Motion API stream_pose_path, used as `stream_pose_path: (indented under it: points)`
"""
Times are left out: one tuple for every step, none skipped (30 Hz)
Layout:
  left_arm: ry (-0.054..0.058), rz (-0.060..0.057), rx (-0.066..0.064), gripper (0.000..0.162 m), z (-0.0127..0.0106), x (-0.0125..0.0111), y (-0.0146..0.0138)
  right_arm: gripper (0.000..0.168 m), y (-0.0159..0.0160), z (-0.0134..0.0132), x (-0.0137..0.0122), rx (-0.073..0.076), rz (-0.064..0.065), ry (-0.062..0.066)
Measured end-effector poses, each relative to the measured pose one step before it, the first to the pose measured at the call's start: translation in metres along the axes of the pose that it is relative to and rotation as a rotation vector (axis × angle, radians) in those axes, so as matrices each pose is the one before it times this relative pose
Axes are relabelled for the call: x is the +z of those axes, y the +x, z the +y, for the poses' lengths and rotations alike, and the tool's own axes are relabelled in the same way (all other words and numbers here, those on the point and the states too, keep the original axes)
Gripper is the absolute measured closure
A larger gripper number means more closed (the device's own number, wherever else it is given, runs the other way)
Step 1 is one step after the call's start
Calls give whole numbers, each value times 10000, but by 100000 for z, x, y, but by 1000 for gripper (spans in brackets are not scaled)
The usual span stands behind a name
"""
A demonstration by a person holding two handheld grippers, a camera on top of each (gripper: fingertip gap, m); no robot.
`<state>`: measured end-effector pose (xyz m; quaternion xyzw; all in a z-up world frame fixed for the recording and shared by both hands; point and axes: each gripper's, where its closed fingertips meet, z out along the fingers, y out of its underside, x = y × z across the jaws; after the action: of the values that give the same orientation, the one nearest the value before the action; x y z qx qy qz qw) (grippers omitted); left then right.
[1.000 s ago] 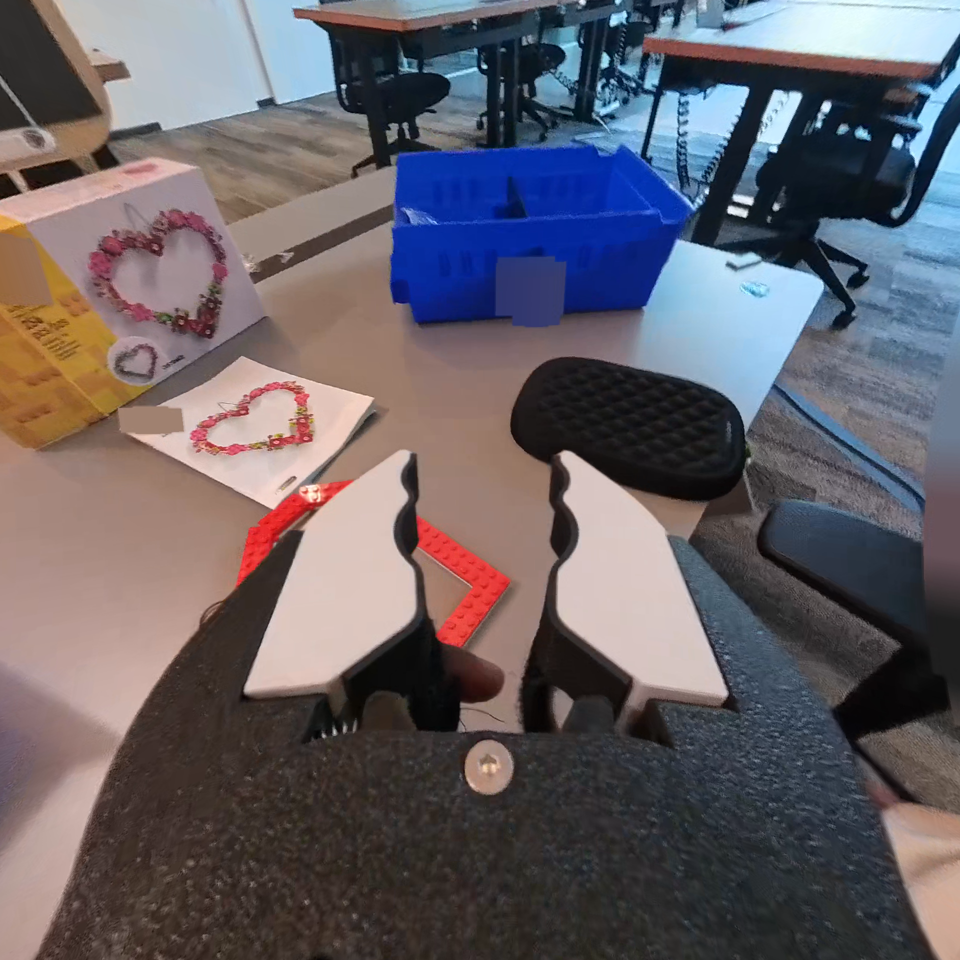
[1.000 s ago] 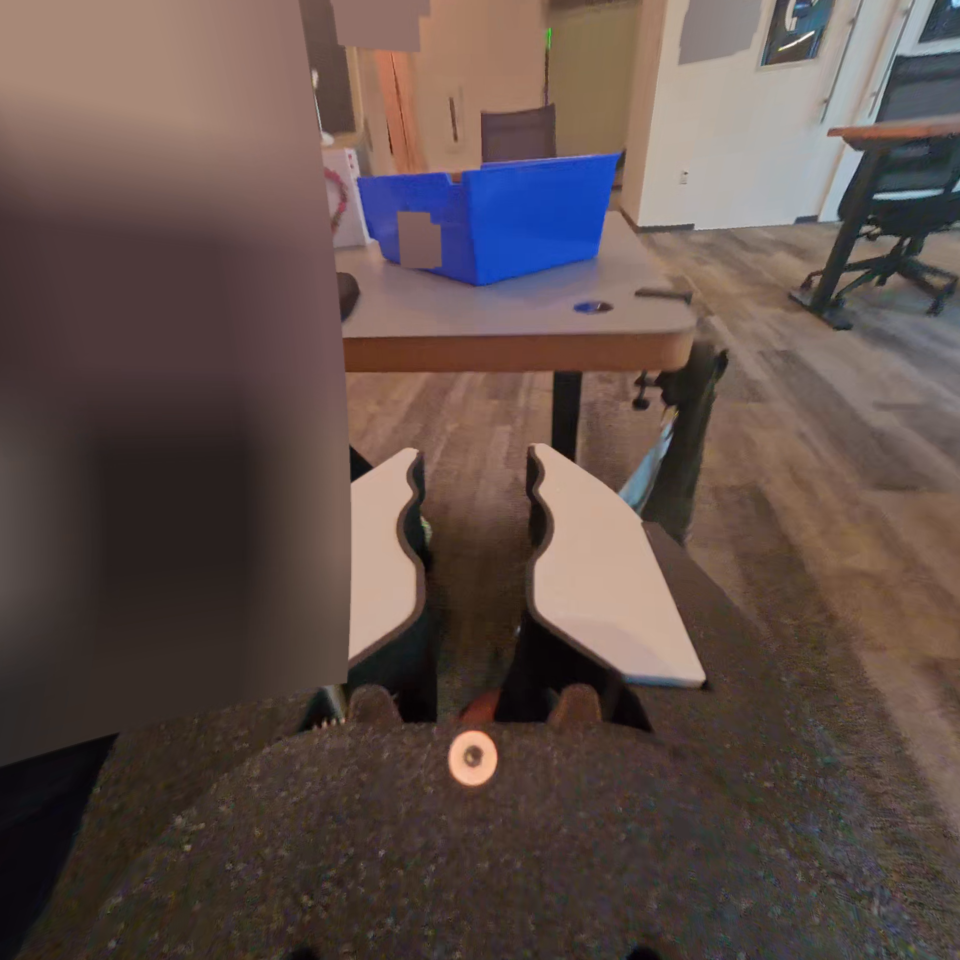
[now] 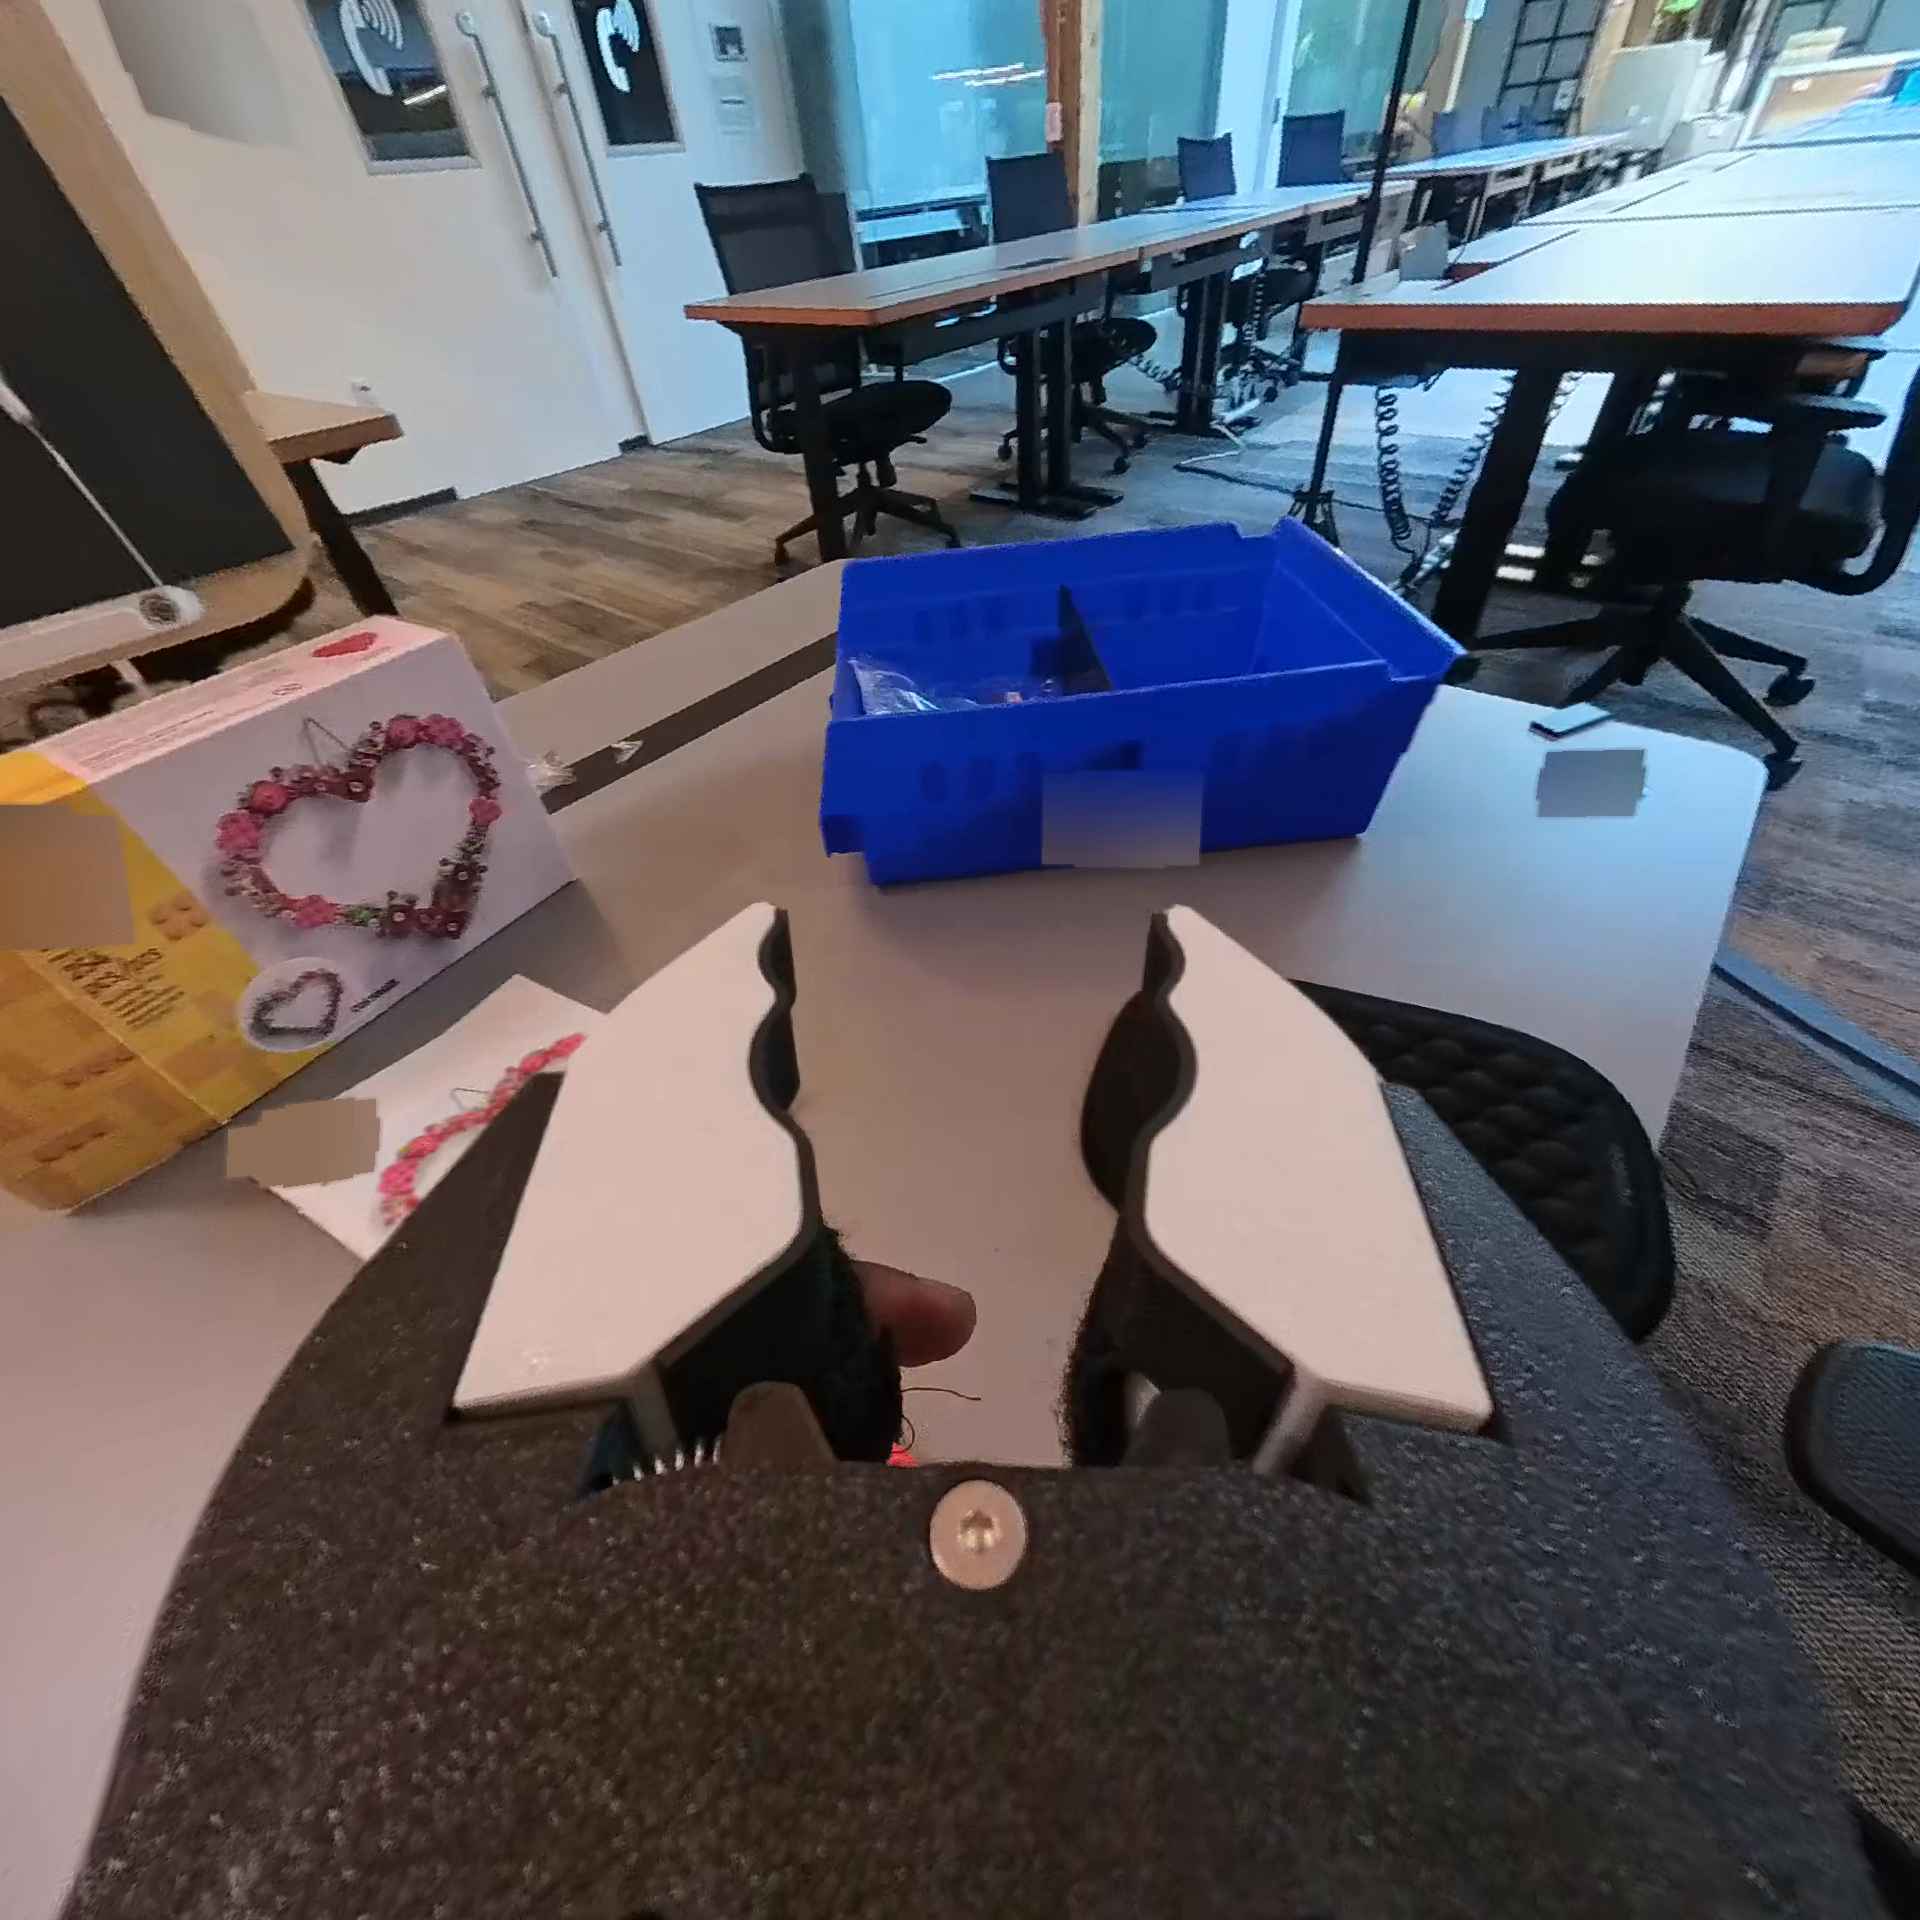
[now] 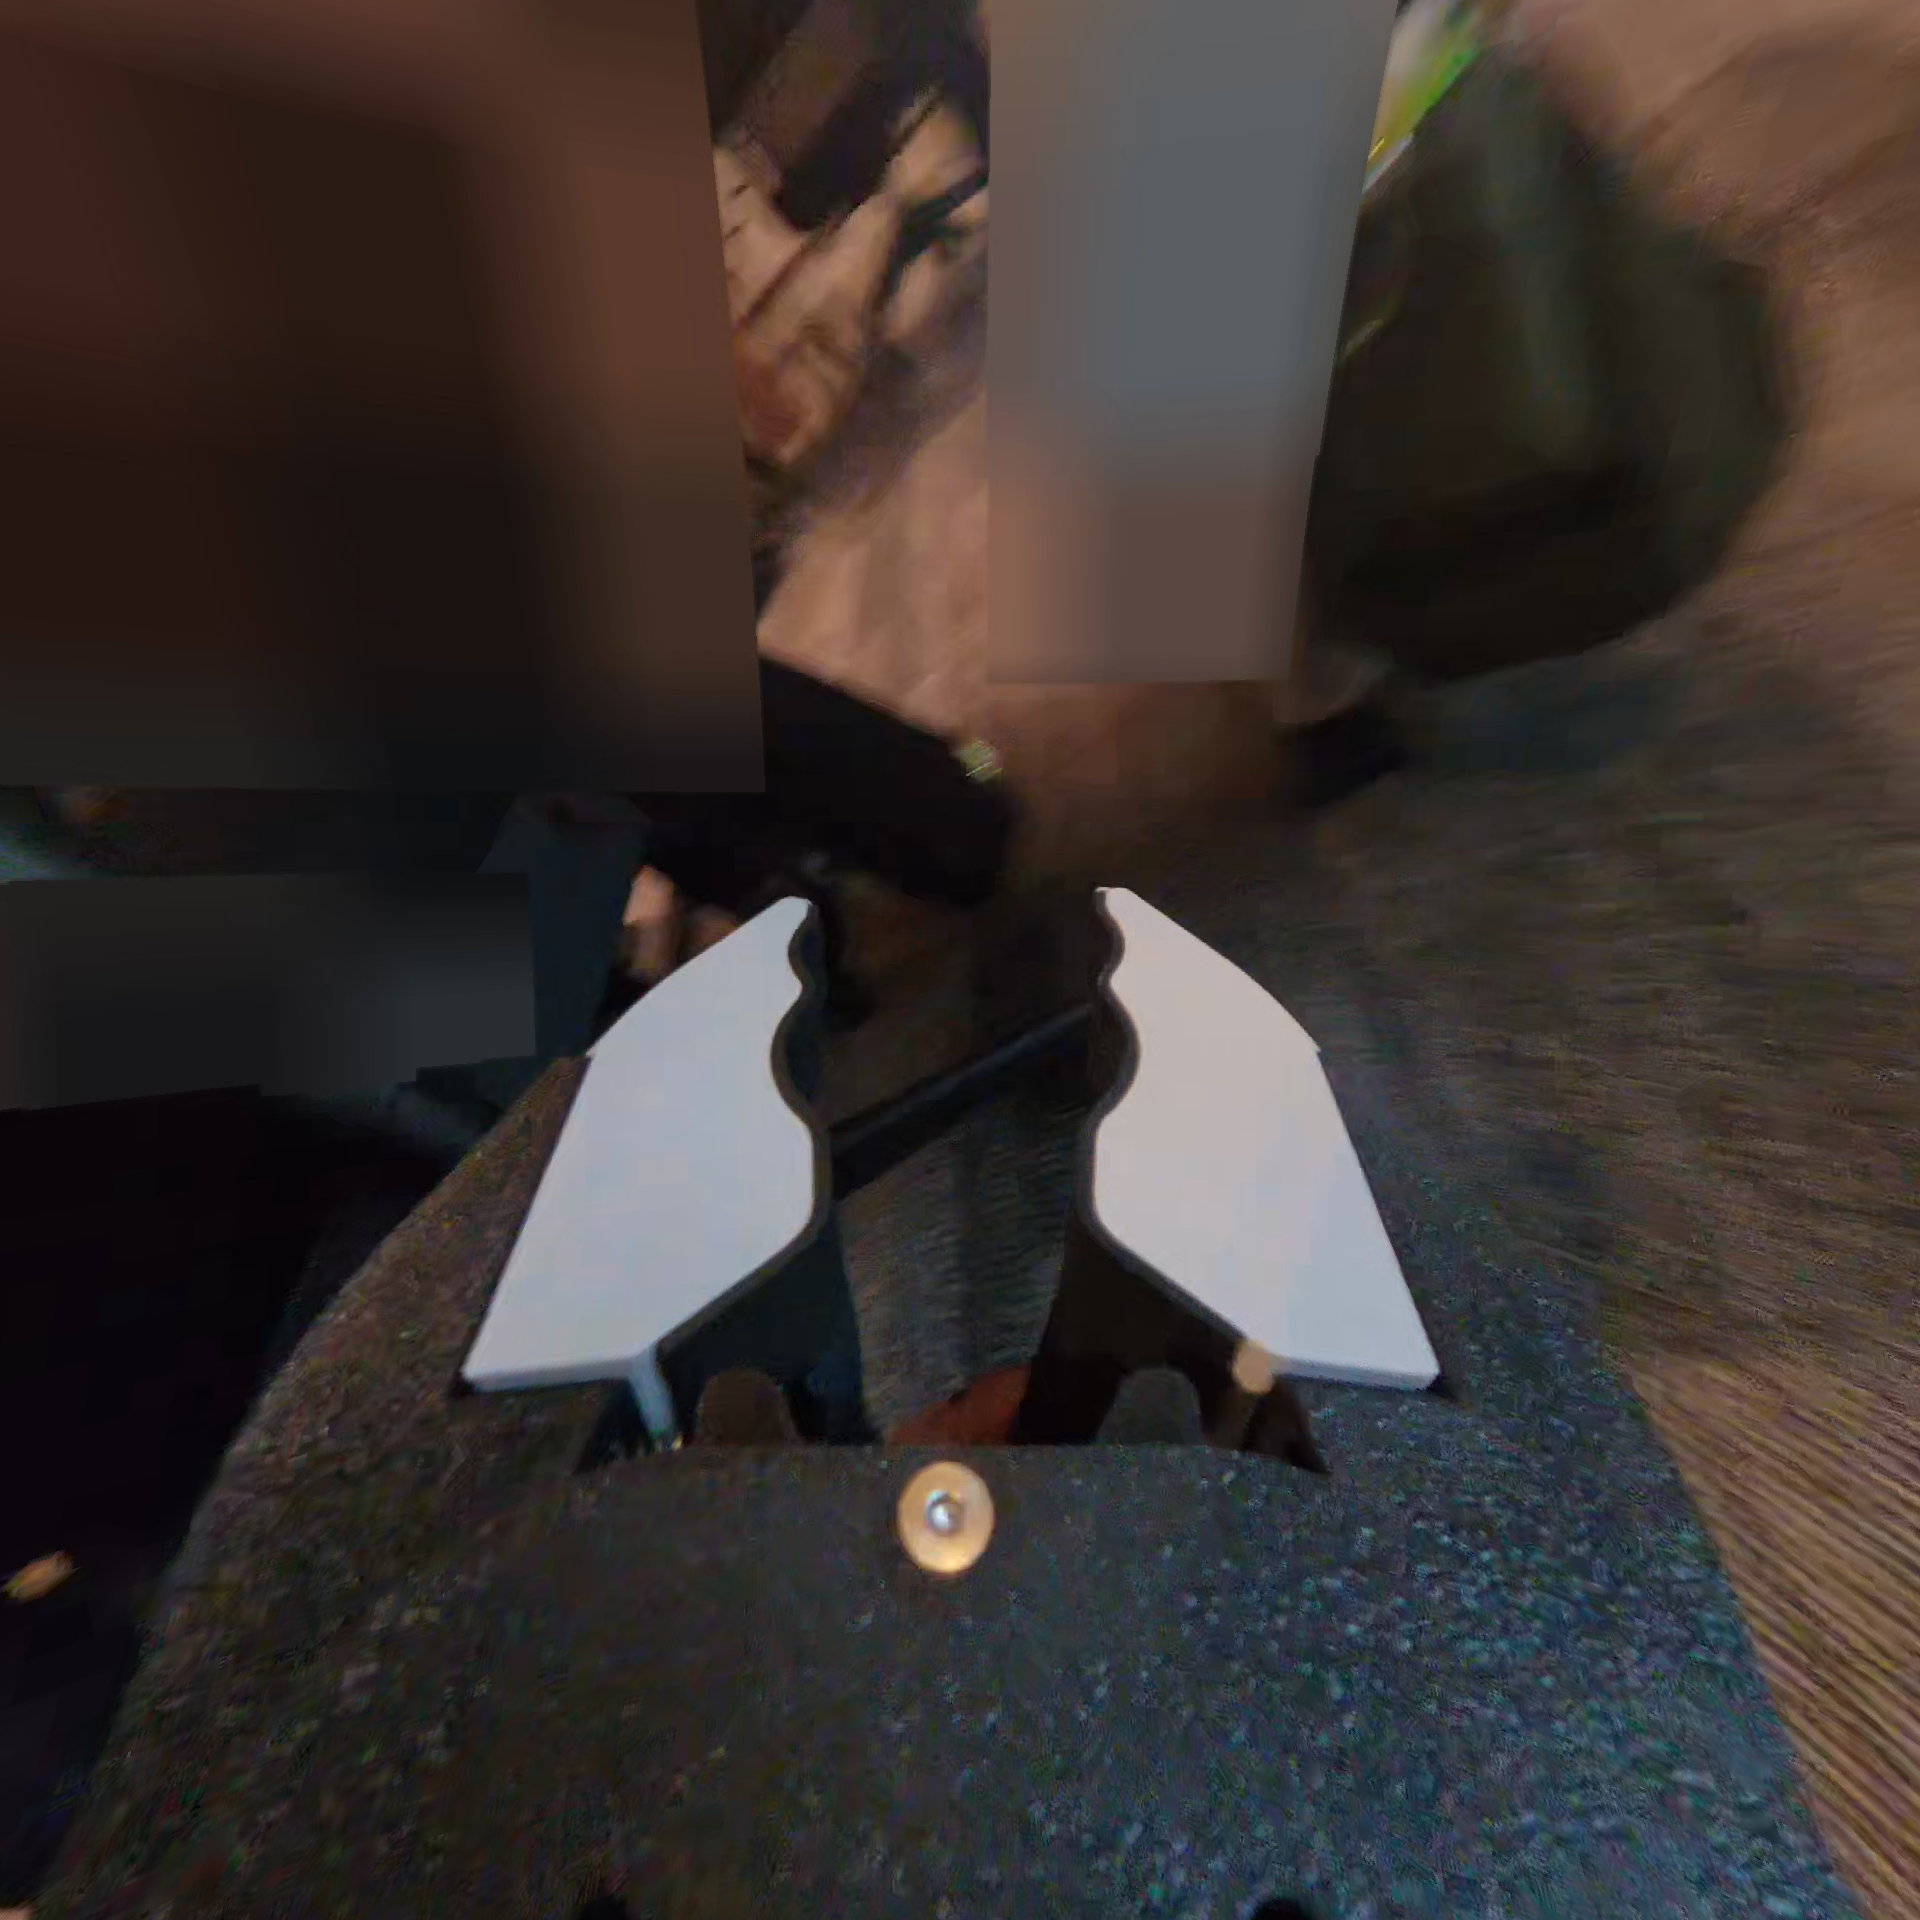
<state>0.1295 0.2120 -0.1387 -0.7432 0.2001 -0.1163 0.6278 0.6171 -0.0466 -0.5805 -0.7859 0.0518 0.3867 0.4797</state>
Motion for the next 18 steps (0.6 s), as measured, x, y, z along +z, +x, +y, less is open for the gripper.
stream_pose_path:
  points:
    - [27, 93, -6, 98, 220, -161, 298, 118, -758, 2583, 3288, 235, -1153, -461]
    - [-19, 76, 26, 98, 249, -221, 186, 120, -274, 2494, 3469, 258, -971, -501]
    - [-48, 26, 30, 98, 250, -281, 32, 120, -10, 2477, 3509, 145, -850, -700]
    - [-37, -52, 37, 98, 173, -344, -128, 120, 295, 2226, 3421, -7, -662, -831]
    - [-31, -76, 61, 98, 106, -421, -228, 120, 528, 1707, 3203, -134, -495, -810]
    - [-60, -112, 83, 99, 104, -473, -343, 120, 701, 1250, 2889, -232, -344, -794]
    - [-94, -142, 132, 99, 120, -512, -397, 124, 1028, 818, 2544, -279, -90, -733]
    - [-64, -186, 125, 99, 92, -571, -439, 127, 1110, 277, 2217, -361, 30, -507]
    - [15, -243, 49, 99, 24, -630, -490, 128, 1337, -235, 1877, -421, 237, -295]
    - [38, -238, -16, 100, 11, -639, -449, 133, 1839, -483, 1537, -388, 562, -181]
    - [52, -216, -39, 100, 2, -622, -364, 133, 1565, -526, 1429, -315, 309, -106]
    - [61, -195, -14, 100, 14, -610, -288, 131, 1534, -212, 1428, -91, 191, -221]
    - [33, -181, 24, 100, 83, -602, -245, 132, 1679, 57, 1441, 202, 265, -313]
    - [-19, -186, 52, 101, 202, -553, -266, 133, 1057, 16, 1543, 306, -47, -237]
    - [-96, -183, 87, 101, 314, -532, -326, 133, 579, 184, 1562, 184, -233, -316]
    - [-142, -194, 125, 101, 351, -519, -392, 134, 963, 724, 1477, -14, 154, -657]
    - [-102, -171, 142, 101, 234, -568, -410, 137, 364, 1085, 1291, -244, -134, -889]
    - [16, -114, 114, 101, 32, -623, -400, 137, -245, 1012, 931, -175, -396, -854]
